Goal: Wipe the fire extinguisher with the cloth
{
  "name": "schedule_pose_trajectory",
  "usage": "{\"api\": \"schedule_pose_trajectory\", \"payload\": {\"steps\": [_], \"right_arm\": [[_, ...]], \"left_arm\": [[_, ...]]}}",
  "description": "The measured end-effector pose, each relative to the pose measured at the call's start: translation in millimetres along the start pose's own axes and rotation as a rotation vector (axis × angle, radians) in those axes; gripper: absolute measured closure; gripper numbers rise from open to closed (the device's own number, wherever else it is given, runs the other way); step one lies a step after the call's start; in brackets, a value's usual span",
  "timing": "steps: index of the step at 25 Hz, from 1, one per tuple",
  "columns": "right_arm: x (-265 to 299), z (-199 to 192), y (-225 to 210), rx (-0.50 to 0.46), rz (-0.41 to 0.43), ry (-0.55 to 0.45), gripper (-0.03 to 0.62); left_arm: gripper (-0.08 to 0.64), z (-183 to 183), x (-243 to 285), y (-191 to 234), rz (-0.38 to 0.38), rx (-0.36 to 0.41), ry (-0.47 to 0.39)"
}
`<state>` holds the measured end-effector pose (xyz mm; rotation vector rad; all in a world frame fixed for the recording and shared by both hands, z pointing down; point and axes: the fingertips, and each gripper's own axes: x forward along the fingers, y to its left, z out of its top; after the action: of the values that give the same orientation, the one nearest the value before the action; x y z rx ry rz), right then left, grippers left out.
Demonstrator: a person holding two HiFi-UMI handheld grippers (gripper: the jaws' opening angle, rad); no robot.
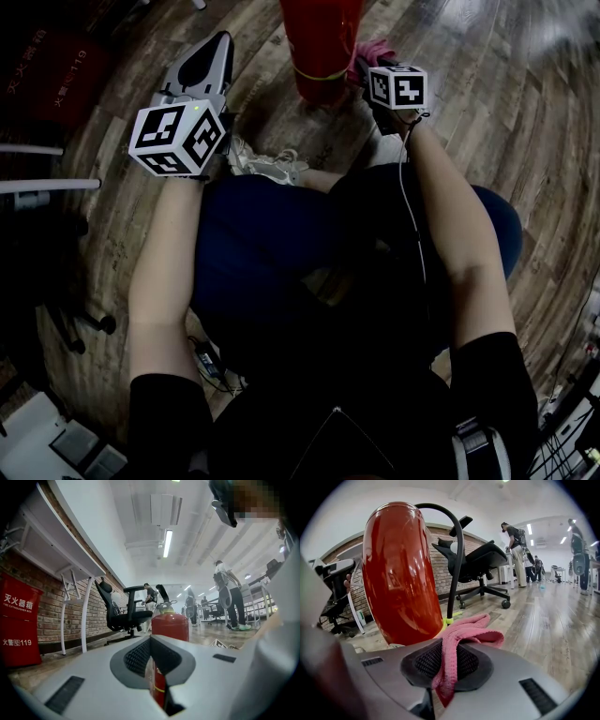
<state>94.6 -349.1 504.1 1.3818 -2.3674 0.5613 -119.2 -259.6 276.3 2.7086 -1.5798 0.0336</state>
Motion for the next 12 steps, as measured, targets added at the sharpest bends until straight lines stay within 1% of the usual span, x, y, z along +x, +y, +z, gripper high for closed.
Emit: {"api": "schedule_pose_trajectory", "payload": {"steps": [8, 12], "right_arm": [[11.0, -18.9, -2.9, 0.044, 0.004, 0.031, 0.529], [15.4, -29.6, -3.6, 0.030, -0.001, 0.062, 0.529]], "left_arm": [[0.546, -0.8, 1.2, 0.4, -0.007, -0.012, 0.000], [0.546, 0.3, 1.0, 0.2, -0.008, -0.017, -0.004]]}}
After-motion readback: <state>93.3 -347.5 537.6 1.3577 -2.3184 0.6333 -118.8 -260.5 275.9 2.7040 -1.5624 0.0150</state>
